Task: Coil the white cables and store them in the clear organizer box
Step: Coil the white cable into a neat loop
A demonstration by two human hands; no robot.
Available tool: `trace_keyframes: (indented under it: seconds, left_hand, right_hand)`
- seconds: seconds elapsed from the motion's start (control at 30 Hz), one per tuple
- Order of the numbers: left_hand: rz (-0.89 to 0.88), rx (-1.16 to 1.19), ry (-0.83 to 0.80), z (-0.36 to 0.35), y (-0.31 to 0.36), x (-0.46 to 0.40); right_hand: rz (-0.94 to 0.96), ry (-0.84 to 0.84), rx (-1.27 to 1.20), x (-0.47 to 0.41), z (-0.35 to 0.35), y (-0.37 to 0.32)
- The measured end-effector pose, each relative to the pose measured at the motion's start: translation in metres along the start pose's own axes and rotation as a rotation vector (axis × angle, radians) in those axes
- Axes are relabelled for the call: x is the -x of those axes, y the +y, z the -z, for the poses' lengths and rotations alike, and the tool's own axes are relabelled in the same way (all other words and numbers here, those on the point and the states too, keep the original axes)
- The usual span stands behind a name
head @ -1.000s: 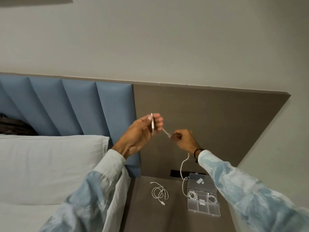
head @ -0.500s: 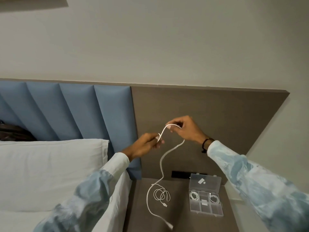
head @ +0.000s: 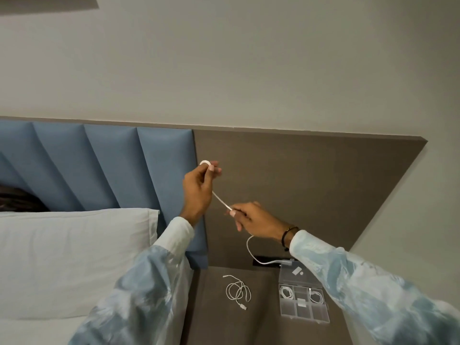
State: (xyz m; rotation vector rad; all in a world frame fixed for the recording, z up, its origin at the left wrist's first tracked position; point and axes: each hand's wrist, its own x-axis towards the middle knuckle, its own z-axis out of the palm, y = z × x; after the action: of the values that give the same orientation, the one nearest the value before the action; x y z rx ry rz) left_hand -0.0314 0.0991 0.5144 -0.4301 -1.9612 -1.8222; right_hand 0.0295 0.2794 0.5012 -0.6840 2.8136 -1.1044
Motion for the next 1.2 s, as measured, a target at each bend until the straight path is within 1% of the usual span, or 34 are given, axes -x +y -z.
trace_keyframes:
  seconds: [0.03,0.07,0.1,0.13,0.17,0.2,0.23,0.27,0.3,0.37,0.43,0.47,0.5,0.53,0.57,0.6,0.67,0.73,0.77,0.8,0.87,0.93,0.97,1.0,1.03,1.1,1.13,1.2]
  left_hand:
    - [-0.124,-0.198,-0.074,0.007,-0.006,0.0]
    - [-0.231,-0.364,-0.186,0.013,-0.011,0.002]
    - [-0.269,-0.465,-0.309,0.017,-0.016,0.007]
    - [-0.197,-0.477,-0.423,0.018,-0.018,0.014]
    - [-0.038,-0.385,-0.51,0.017,-0.017,0.023]
    - [0.133,-0.237,-0.575,0.015,-0.015,0.031]
    - [0.264,-0.08,-0.62,0.011,-0.011,0.037]
    - [0.347,0.053,-0.648,0.008,-0.006,0.042]
    - [0.401,0.19,-0.655,0.006,0.002,0.043]
    - [0.473,0.548,-0.589,0.004,0.02,0.036]
    - [0.496,0.848,-0.423,0.001,0.037,0.023]
    - [0.487,0.931,-0.313,0.0,0.041,0.015]
    - [0.461,0.956,-0.203,-0.002,0.043,0.009]
    - [0.412,0.902,-0.109,-0.004,0.044,0.004]
    - [0.346,0.78,-0.045,-0.006,0.044,0.002]
    - [0.272,0.607,-0.005,-0.008,0.042,0.003]
    - [0.083,0.228,0.01,-0.009,0.031,0.008]
    - [-0.181,-0.151,-0.058,-0.005,0.021,0.015]
    - [-0.295,-0.281,-0.124,-0.003,0.016,0.017]
    - [-0.368,-0.355,-0.2,-0.001,0.014,0.019]
    - [-0.41,-0.419,-0.343,-0.001,0.016,0.022]
    - [-0.349,-0.449,-0.454,-0.003,0.02,0.023]
    - [-0.265,-0.442,-0.515,-0.003,0.022,0.024]
    - [-0.133,-0.397,-0.587,-0.003,0.024,0.024]
    - [0.023,-0.298,-0.66,-0.002,0.027,0.024]
    - [0.304,0.025,-0.766,0.002,0.036,0.023]
    - [0.408,0.219,-0.79,0.005,0.042,0.023]
    - [0.545,0.586,-0.752,0.008,0.054,0.022]
  right_hand:
    - [0.018,0.029,0.03,-0.002,0.008,-0.001]
    - [0.039,0.072,0.058,-0.005,0.019,-0.002]
    - [0.064,0.109,0.094,-0.01,0.029,-0.003]
    - [0.091,0.131,0.142,-0.015,0.04,-0.004]
    - [0.113,0.136,0.199,-0.02,0.049,-0.005]
    - [0.123,0.135,0.251,-0.023,0.057,-0.005]
    - [0.127,0.138,0.279,-0.025,0.063,-0.004]
    - [0.128,0.156,0.277,-0.025,0.068,-0.003]
    - [0.13,0.193,0.245,-0.025,0.071,-0.001]
    - [0.134,0.275,0.152,-0.022,0.067,0.0]
    - [0.12,0.278,0.111,-0.018,0.051,0.0]
    - [0.106,0.245,0.109,-0.015,0.039,0.0]
    - [0.094,0.197,0.115,-0.011,0.027,-0.001]
    - [0.089,0.148,0.124,-0.008,0.017,-0.004]
    - [0.087,0.103,0.136,-0.005,0.009,-0.008]
    - [0.084,0.066,0.14,-0.004,0.004,-0.012]
    - [0.081,0.033,0.133,-0.006,0.008,-0.024]
    - [0.083,0.077,0.15,-0.011,0.025,-0.033]
    - [0.082,0.097,0.168,-0.012,0.037,-0.037]
    - [0.081,0.109,0.194,-0.014,0.048,-0.04]
    - [0.103,0.145,0.262,-0.016,0.068,-0.044]
    - [0.147,0.193,0.325,-0.018,0.085,-0.047]
    - [0.165,0.204,0.342,-0.02,0.093,-0.045]
    - [0.175,0.205,0.351,-0.021,0.1,-0.043]
    - [0.181,0.203,0.35,-0.021,0.106,-0.04]
    - [0.166,0.196,0.259,-0.021,0.112,-0.032]
    - [0.152,0.206,0.186,-0.019,0.111,-0.028]
    - [0.14,0.265,0.09,-0.019,0.102,-0.021]
